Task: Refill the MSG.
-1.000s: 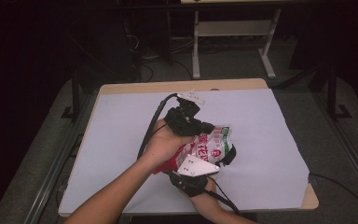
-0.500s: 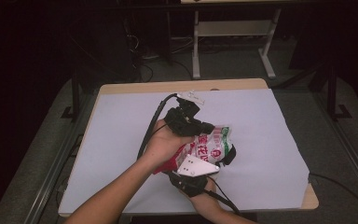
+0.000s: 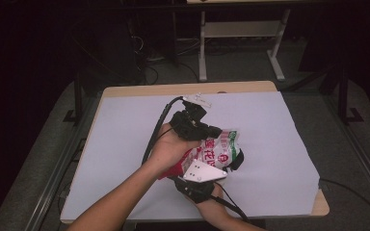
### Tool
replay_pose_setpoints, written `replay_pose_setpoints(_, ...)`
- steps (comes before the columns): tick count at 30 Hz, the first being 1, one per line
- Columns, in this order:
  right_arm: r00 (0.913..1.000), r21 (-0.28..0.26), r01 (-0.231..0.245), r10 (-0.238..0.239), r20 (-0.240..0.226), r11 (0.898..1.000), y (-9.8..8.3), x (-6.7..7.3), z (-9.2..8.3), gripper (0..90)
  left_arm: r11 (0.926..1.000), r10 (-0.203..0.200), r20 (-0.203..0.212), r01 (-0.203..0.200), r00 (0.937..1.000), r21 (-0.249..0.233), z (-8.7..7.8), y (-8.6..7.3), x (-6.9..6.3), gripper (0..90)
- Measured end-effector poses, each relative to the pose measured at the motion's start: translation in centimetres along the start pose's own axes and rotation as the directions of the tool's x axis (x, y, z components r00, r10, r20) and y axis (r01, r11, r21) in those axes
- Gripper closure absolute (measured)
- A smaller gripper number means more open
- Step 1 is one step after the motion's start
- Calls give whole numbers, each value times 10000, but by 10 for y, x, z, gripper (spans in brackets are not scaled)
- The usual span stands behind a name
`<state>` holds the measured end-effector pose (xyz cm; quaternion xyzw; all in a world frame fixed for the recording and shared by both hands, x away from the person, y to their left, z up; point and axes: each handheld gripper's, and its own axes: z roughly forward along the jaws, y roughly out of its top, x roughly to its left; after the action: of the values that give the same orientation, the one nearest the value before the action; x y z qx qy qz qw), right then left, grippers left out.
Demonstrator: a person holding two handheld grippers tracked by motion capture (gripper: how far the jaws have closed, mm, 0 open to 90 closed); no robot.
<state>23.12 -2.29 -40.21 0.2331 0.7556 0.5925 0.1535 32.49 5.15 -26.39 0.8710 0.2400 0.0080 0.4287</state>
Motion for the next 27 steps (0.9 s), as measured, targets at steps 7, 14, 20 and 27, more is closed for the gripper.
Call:
replay_pose_setpoints(7, 9999, -176, -91, 89, -84, 9998, 0, 0, 0, 900, 10000, 32, -84, -32, 10000, 35, 0, 1, -1, 900)
replay_pose_setpoints(14, 9997, -289, -175, 171, -153, 9994, 1, -1, 1, 900, 10000, 7, -125, -7, 9999, 35, 0, 2, -1, 900)
replay_pose_setpoints(20, 9996, -307, -192, 186, -212, 9993, 1, 0, 1, 900, 10000, 11, -130, -10, 9999, 46, 1, 1, -1, 900)
replay_pose_setpoints(27, 9995, -331, -183, 175, -264, 9993, 1, 0, 1, 900, 10000, -54, -102, 55, 9999, 29, 1, 1, -1, 900)
